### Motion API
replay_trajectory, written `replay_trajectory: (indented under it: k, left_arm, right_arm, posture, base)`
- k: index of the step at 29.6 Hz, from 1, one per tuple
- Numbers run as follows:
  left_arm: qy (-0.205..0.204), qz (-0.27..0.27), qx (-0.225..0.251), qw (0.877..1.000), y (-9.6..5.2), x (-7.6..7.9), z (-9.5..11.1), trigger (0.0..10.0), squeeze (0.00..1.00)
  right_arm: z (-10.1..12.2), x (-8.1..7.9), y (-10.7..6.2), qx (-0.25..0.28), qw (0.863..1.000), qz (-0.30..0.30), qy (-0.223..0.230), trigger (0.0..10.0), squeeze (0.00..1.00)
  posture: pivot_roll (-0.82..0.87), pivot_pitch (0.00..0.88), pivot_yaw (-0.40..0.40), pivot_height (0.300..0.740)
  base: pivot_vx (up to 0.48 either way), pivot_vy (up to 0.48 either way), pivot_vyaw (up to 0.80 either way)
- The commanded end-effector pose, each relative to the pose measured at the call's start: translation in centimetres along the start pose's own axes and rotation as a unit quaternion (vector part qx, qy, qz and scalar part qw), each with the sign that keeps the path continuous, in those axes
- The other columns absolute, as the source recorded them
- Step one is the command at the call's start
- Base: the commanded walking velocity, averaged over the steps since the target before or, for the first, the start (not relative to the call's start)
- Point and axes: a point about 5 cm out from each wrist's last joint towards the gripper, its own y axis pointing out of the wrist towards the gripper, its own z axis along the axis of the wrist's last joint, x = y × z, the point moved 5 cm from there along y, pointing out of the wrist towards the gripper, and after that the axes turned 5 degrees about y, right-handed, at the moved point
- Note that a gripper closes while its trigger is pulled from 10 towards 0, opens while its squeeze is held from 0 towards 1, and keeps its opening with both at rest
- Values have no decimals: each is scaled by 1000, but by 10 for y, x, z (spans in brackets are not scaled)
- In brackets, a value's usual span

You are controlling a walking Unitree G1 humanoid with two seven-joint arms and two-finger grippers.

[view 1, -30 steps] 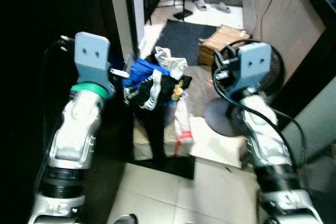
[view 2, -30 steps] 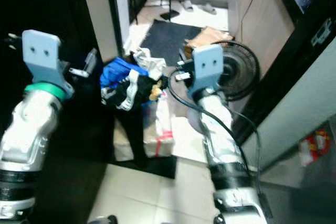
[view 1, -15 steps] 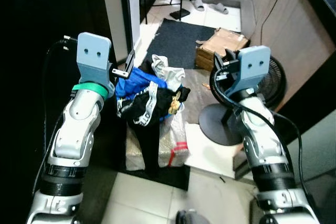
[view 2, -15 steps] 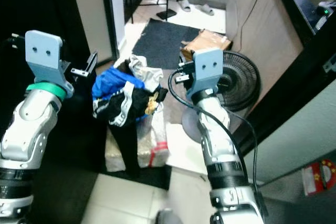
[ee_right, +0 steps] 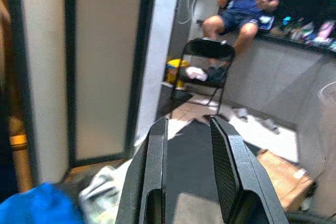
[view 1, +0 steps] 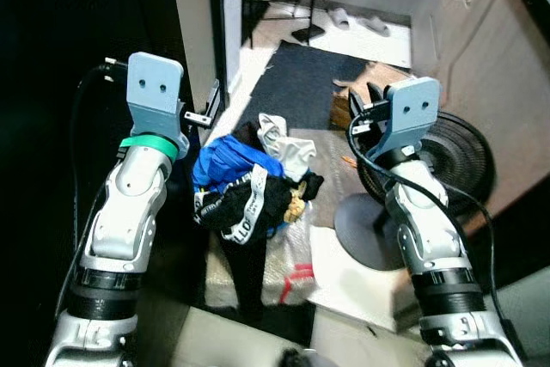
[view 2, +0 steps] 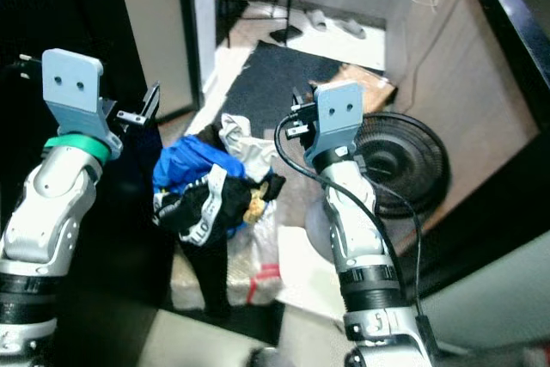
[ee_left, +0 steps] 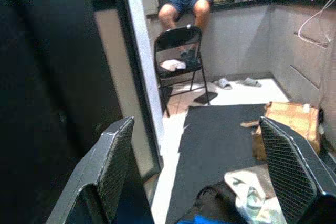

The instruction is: Clothes washing

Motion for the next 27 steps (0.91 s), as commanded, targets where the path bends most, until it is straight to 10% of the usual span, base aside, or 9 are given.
replay_trajectory:
  k: [1,17,27]
  left_arm:
    - [0,-2,-9,1000,-3,-1,-6,10000,0]
    - [-2,-24,-21,999,-8,9,-16,10000,0]
    - [26,-41,-89,995,-21,17,-61,10000,0]
  right_arm:
    - [-3,-1,-2,-5,1000,0,0,10000,0]
    - [-11,-5,-5,-15,1000,12,-17,10000,0]
    - [-25,5,-3,-44,998,-25,39,10000,0]
  posture:
    - [10,22,7,740]
    - [10,32,8,740]
    - [15,53,14,740]
  base:
    - [0,0,0]
    - [0,0,0]
    - [0,0,0]
